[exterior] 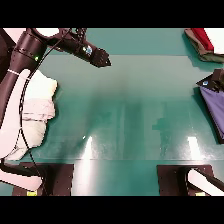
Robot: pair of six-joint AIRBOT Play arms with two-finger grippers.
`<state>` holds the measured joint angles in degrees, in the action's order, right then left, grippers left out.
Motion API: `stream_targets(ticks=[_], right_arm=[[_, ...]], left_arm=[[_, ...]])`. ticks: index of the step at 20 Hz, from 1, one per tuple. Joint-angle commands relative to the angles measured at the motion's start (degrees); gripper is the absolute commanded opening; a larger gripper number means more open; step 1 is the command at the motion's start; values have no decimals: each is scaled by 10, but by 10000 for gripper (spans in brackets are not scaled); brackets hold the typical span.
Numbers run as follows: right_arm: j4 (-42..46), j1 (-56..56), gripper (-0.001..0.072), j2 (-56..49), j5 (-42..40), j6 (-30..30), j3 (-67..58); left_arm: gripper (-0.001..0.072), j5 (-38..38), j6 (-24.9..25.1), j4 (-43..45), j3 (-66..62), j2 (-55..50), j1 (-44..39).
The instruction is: Fold the shirts.
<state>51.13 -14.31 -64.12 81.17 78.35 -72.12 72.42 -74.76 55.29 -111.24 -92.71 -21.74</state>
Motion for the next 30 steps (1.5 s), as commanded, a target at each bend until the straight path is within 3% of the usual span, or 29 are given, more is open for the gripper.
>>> stream_targets(ticks=[1, 13, 16, 17, 18, 19, 21, 23, 30], right_arm=[[-1, 1, 18, 0, 0, 0, 0], [-1, 1, 18, 0, 5, 0, 0], [-1, 1, 18, 0, 5, 0, 0], [-2, 1, 18, 0, 4, 0, 0], [-2, 1, 18, 0, 4, 0, 0], [-2, 1, 18, 0, 4, 0, 0], [-2, 2, 18, 0, 4, 0, 0], [-2, 2, 18, 0, 2, 0, 0], [-2, 2, 18, 0, -7, 1, 0]], left_arm=[[23, 0, 0, 0, 0, 0, 0], [23, -2, -3, -3, 0, 0, 0], [26, -35, 1, 26, -2, 1, 6], [240, -33, -17, 64, -6, 2, 16], [573, -25, -47, 119, -10, 2, 28], [682, -16, -85, 193, -10, 3, 44], [682, 23, -125, 344, -6, 3, 81], [682, 49, -151, 440, 15, 3, 127], [682, -42, -184, 413, 202, -5, 294]])
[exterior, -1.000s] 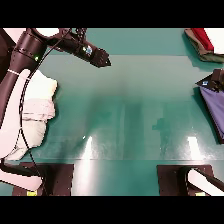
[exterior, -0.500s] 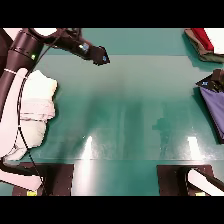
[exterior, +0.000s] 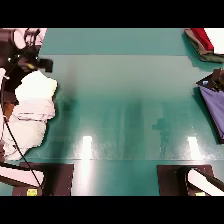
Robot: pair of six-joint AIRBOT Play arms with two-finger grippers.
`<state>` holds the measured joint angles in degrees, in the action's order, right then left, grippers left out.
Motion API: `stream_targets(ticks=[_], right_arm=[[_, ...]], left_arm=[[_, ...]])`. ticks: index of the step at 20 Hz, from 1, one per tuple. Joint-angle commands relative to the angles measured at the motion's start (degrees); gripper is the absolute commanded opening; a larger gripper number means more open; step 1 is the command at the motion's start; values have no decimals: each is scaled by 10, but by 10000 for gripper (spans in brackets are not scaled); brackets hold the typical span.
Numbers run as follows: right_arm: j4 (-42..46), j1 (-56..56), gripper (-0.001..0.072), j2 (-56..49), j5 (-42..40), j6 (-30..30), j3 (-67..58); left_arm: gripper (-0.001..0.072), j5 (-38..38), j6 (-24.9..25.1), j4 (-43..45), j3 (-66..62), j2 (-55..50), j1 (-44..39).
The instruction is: Fold the shirts.
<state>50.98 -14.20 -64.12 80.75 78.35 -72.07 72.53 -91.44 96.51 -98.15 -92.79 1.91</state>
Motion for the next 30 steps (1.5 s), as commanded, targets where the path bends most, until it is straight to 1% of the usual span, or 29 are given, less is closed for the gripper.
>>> stream_targets(ticks=[1, 5, 6, 9, 10, 12, 15, 17, 18, 21, 23, 24, 25, 27, 30], right_arm=[[0, 0, 18, 0, -2, 1, 0], [0, 0, 18, 0, -4, 14, 0], [0, 0, 18, 0, -9, 16, 0], [-1, 0, 18, 0, -20, 16, -1], [0, 0, 18, 0, -20, 16, -8], [0, 0, 18, 0, -21, 16, -36], [-1, 0, 18, 0, -28, 16, -113], [-1, 0, 18, 0, -33, 16, -166], [-1, 0, 18, 0, -33, 16, -191], [0, 0, 18, 0, -32, 16, -252], [0, 0, 18, 0, -32, 16, -282], [0, 0, 18, 0, -32, 16, -293], [0, 0, 18, 0, -31, 16, -301], [0, 0, 18, 0, -24, 16, -308], [0, 0, 18, 0, -12, 16, -308]], left_arm=[[682, -61, -16, -7, 95, -9, 70], [681, -92, -12, -9, 137, -28, 78], [589, -98, -12, -14, 136, -27, 78], [85, -92, -11, -22, 111, -23, 78], [23, -75, -7, -30, 88, -23, 78], [23, -47, 33, -86, 31, -13, 75], [23, -51, 101, -201, -65, 39, 47], [23, -47, 167, -302, -133, 79, 12], [23, -42, 203, -367, -157, 101, -10], [23, -17, 313, -551, -181, 159, -86], [23, 10, 352, -616, -180, 173, -137], [23, 20, 360, -613, -180, 174, -165], [23, 20, 359, -591, -177, 172, -192], [23, 0, 359, -538, -145, 172, -229], [24, -14, 358, -490, -72, 157, -245]])
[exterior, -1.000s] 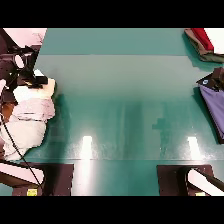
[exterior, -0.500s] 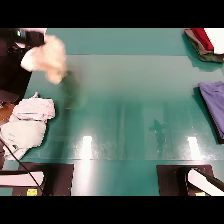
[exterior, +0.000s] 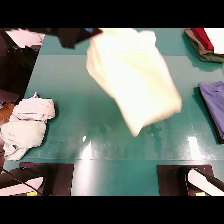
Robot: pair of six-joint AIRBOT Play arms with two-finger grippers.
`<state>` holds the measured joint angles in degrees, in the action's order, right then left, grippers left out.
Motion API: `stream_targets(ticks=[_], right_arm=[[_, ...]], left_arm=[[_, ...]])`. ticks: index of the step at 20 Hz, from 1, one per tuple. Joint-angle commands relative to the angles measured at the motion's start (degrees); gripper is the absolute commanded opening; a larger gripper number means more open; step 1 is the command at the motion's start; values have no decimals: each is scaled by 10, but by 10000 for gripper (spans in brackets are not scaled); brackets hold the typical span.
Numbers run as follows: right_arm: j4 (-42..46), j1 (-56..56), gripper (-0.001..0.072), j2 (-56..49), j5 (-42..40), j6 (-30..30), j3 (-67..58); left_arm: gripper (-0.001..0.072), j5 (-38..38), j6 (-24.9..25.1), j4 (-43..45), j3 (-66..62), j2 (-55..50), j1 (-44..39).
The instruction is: Fold the shirts.
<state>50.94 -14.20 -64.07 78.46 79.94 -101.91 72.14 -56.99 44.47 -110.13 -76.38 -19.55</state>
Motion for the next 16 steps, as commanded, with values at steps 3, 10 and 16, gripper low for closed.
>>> stream_targets(ticks=[3, 10, 16], right_arm=[[0, 0, 18, 0, 20, 0, -9], [1, 0, 18, -1, 42, -1, -9], [0, 0, 18, -4, 41, 0, -3]], left_arm=[[30, -24, -26, 38, 103, -60, -29], [662, 44, -176, 95, 104, -127, 43], [662, 146, -186, 130, 223, -54, 126]])
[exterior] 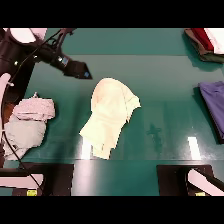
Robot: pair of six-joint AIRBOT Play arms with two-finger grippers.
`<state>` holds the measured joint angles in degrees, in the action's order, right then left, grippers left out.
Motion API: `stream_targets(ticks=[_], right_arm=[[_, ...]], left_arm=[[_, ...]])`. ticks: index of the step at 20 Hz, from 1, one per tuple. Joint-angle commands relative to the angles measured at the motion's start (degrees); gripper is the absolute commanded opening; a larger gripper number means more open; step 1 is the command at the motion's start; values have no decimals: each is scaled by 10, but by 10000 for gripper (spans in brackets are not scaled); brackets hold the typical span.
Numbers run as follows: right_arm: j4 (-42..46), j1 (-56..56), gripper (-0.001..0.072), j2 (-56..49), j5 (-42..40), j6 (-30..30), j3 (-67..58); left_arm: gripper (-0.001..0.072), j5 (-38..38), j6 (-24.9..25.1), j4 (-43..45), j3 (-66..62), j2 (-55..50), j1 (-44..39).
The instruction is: Fold the shirts.
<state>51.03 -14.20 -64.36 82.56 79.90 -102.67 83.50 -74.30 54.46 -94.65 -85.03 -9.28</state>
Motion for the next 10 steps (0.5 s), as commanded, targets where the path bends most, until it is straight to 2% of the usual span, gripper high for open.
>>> stream_targets(ticks=[1, 5, 10], right_arm=[[-4, 0, 18, -2, 0, 0, 13], [-5, 1, 18, -2, 4, 0, 63], [-5, 2, 18, -2, -2, 0, 116]], left_arm=[[662, 9, -9, 33, 126, 52, 19], [661, -47, 16, 28, 340, 94, 18], [662, -107, 28, 23, 472, 95, 18]])
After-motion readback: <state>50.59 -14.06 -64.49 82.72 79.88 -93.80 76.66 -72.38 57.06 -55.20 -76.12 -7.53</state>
